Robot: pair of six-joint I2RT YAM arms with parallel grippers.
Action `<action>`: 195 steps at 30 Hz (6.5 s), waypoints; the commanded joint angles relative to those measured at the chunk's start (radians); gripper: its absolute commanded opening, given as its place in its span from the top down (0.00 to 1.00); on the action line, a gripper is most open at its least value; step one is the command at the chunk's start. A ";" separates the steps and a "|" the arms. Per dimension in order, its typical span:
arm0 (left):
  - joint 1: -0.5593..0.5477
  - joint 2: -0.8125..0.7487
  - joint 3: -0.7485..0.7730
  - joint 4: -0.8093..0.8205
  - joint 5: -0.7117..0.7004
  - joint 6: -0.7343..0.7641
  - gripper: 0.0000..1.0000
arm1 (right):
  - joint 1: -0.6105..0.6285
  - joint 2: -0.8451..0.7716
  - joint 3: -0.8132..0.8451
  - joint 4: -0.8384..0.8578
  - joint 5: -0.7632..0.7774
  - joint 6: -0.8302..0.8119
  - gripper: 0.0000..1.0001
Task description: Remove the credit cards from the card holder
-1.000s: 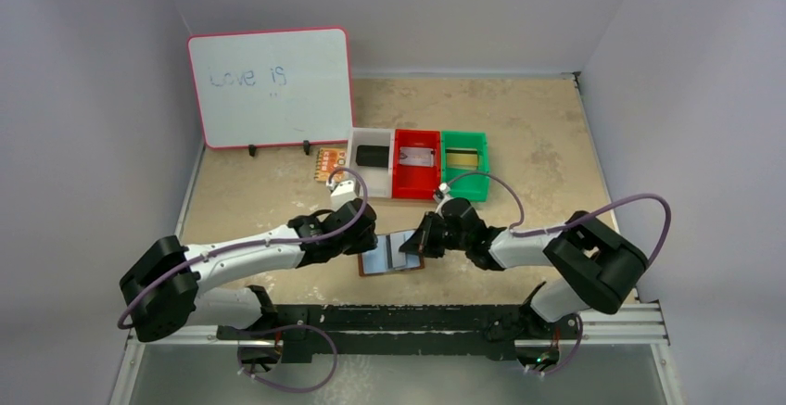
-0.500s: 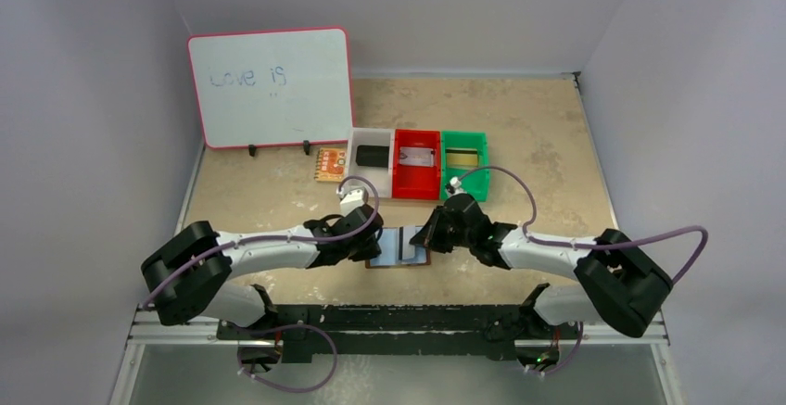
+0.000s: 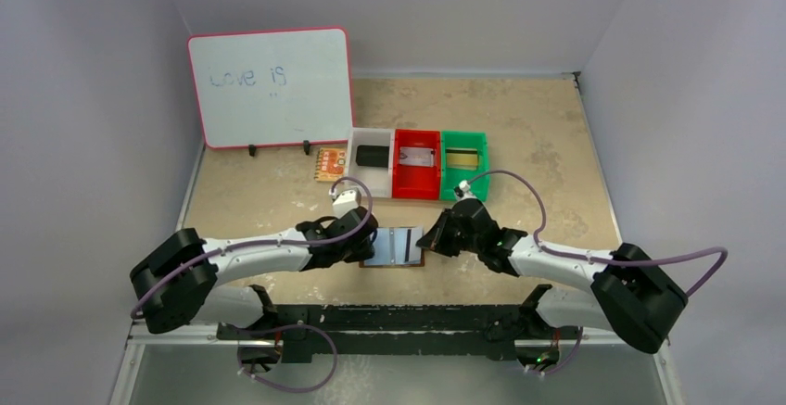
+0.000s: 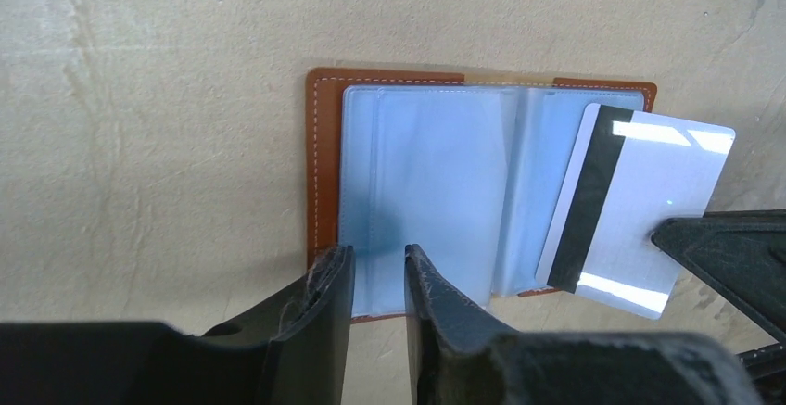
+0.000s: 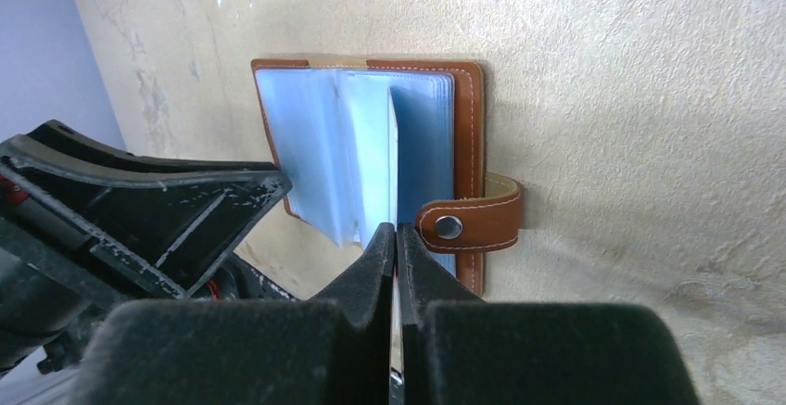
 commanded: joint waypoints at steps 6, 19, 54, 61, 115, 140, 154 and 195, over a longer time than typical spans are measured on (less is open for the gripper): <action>0.002 -0.037 0.055 0.025 0.070 0.085 0.68 | -0.003 0.023 0.003 0.017 -0.003 0.012 1.00; -0.004 0.154 0.003 -0.041 0.027 0.057 0.80 | -0.003 0.016 0.018 0.006 0.011 0.003 1.00; 0.213 -0.247 0.131 0.109 0.268 0.210 0.53 | -0.003 -0.206 -0.128 0.569 -0.253 -0.342 1.00; 0.212 -0.360 0.121 -0.013 0.036 0.178 0.54 | -0.003 -0.294 -0.024 0.353 -0.061 -0.579 1.00; 0.212 -0.687 0.266 -0.522 -0.556 0.349 0.24 | -0.146 0.628 0.761 -0.048 0.196 -2.043 1.00; 0.212 -0.718 0.258 -0.525 -0.581 0.336 0.24 | -0.148 0.751 0.848 -0.043 0.250 -2.070 0.91; 0.213 -0.716 0.256 -0.528 -0.582 0.332 0.24 | -0.154 0.718 0.816 -0.075 0.196 -2.053 0.64; 0.213 -0.659 0.259 -0.528 -0.598 0.327 0.24 | -0.168 0.085 0.498 0.253 0.329 -1.297 0.18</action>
